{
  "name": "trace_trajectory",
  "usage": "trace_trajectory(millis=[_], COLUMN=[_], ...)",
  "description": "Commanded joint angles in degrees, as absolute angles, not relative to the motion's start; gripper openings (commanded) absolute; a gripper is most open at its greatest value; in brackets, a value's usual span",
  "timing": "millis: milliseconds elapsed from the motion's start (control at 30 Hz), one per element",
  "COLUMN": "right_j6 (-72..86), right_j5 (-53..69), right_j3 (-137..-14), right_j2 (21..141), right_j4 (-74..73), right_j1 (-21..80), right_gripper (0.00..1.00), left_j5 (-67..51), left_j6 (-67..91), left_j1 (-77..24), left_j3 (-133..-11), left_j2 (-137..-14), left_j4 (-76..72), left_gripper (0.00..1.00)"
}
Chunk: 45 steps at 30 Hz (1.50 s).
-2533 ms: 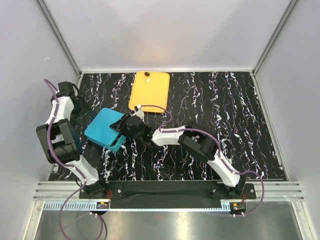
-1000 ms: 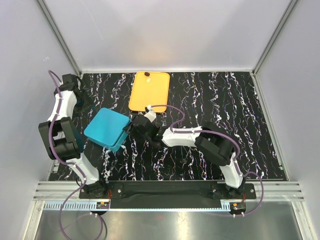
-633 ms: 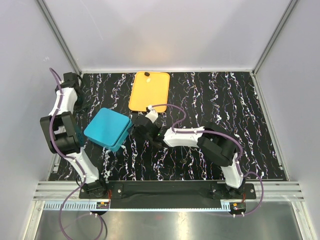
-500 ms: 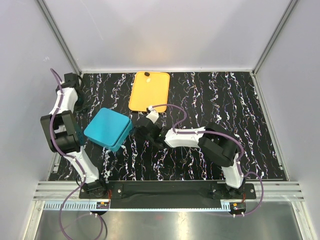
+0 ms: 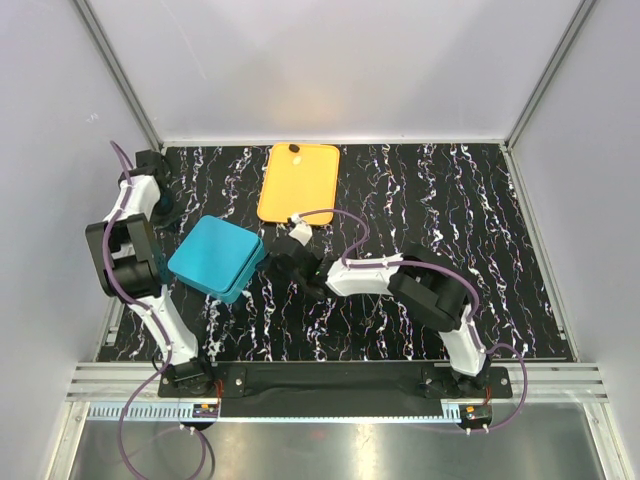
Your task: Pack the chocolate
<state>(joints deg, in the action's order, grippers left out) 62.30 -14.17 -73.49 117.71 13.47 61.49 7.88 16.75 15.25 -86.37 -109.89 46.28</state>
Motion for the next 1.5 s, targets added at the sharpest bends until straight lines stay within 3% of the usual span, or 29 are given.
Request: trace_trajectory(millis=[0,1033,1333,1467], right_j6=[62.0,62.8,60.7,57.7], right_j5=[-14.2,-12.9,-14.3,-14.4], right_j3=[-74.7,-76.1,-74.4,-75.8], right_j2=[118.7,122.0,117.7,115.3], right_j4=[16.8,18.9,15.2,12.3], right_j1=[61.3,61.4,61.3,61.3], right_gripper=[0.17,0.15,0.15,0.14], left_j5=[6.9,8.3,15.4,15.3], left_j6=[15.7,16.6,19.0,20.3], left_j1=[14.4,9.8,10.4,10.6], left_j3=[-87.6,-81.5,-85.6,-85.5], left_j2=[-110.4,-107.0,-104.3,-100.4], left_j4=[44.1,42.9,45.7,45.1], left_gripper=[0.05,0.02,0.17,0.19])
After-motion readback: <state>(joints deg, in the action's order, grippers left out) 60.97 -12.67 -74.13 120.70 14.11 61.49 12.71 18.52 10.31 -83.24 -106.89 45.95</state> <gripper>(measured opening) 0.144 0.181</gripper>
